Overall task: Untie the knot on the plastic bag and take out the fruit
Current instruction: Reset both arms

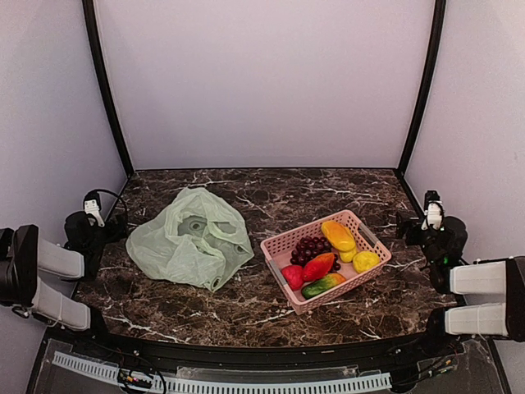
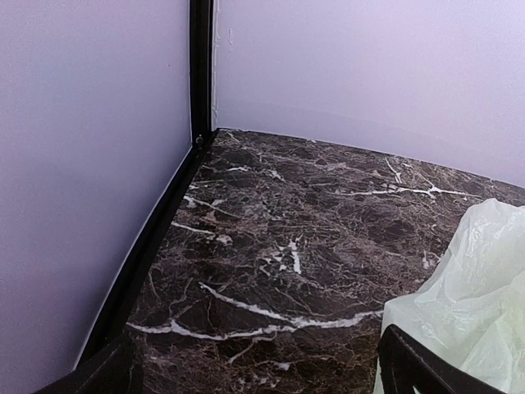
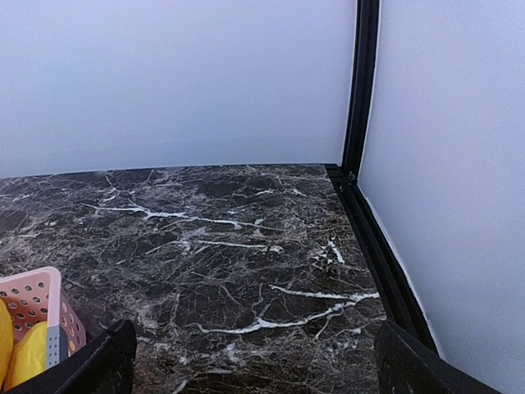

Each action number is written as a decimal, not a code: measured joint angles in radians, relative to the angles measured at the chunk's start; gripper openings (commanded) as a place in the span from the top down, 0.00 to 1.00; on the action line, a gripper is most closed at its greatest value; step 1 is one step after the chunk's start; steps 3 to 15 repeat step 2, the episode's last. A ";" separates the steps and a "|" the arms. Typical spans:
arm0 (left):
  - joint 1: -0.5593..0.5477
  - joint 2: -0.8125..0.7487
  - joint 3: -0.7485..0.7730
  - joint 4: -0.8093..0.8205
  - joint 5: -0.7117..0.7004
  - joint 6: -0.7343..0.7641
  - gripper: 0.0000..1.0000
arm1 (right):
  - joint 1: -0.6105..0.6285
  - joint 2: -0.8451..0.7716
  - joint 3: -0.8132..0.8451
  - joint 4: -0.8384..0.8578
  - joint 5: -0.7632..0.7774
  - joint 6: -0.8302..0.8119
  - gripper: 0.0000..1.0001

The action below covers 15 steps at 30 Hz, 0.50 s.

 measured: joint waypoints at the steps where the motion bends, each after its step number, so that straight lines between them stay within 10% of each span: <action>1: 0.000 0.000 0.000 0.000 0.000 -0.001 0.01 | 0.000 0.000 0.000 0.000 0.000 0.000 0.01; 15: 0.000 0.002 0.001 0.000 0.000 -0.002 0.01 | 0.000 0.000 0.000 0.000 0.000 0.000 0.01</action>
